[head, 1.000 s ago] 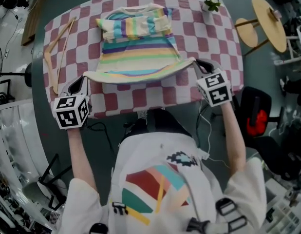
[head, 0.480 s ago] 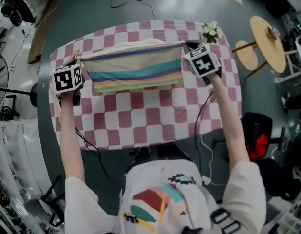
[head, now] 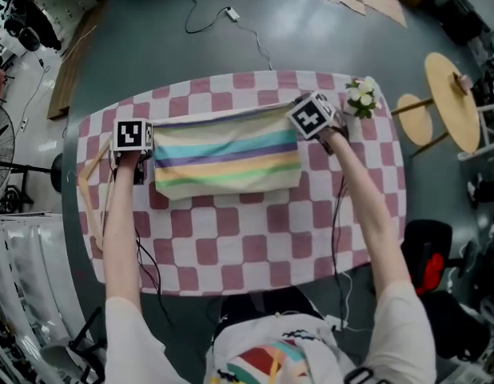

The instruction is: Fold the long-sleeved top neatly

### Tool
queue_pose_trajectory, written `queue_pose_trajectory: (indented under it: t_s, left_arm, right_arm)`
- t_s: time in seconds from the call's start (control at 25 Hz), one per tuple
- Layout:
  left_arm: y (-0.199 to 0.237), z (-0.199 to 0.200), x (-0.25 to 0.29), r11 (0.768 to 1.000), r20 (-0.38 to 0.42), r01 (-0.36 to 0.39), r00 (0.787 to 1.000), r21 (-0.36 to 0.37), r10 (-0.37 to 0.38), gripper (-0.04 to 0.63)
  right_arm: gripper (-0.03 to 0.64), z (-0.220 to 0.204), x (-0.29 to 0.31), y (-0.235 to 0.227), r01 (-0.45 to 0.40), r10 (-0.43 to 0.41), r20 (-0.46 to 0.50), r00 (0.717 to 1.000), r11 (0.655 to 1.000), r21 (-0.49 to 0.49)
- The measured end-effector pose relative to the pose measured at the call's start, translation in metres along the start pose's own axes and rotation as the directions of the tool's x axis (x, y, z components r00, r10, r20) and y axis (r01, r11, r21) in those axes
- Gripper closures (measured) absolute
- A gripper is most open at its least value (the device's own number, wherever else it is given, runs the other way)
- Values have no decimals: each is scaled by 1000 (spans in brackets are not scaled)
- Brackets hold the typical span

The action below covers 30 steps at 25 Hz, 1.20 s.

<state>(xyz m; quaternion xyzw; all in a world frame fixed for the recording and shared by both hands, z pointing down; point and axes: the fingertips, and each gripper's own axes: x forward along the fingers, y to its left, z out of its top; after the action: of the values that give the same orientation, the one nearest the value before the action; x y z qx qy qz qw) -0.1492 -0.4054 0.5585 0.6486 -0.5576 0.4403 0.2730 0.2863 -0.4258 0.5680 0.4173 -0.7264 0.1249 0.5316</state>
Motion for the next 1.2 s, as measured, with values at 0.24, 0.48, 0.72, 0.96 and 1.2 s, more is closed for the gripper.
queue_pose_trajectory:
  t_s: [0.24, 0.48, 0.72, 0.96, 1.2]
  left_arm:
    - [0, -8, 32, 995, -15, -42, 999, -91, 41, 510]
    - [-5, 14, 6, 991, 114, -5, 993, -131, 20, 434]
    - [-46, 34, -73, 981, 353, 126, 933, -148, -67, 413]
    - [-116, -3, -193, 953, 629, 245, 773, -177, -82, 414]
    - [-182, -72, -236, 934, 654, 339, 733, -114, -186, 414]
  right_arm:
    - [588, 5, 29, -7, 64, -68, 39, 997, 995, 81]
    - [408, 15, 6, 7, 1, -23, 139, 990, 987, 162]
    - [408, 41, -78, 29, -13, -52, 329, 943, 981, 192]
    - [408, 23, -187, 74, -222, -168, 584, 794, 814, 537]
    - [408, -38, -201, 157, -466, -246, 603, 759, 440, 767]
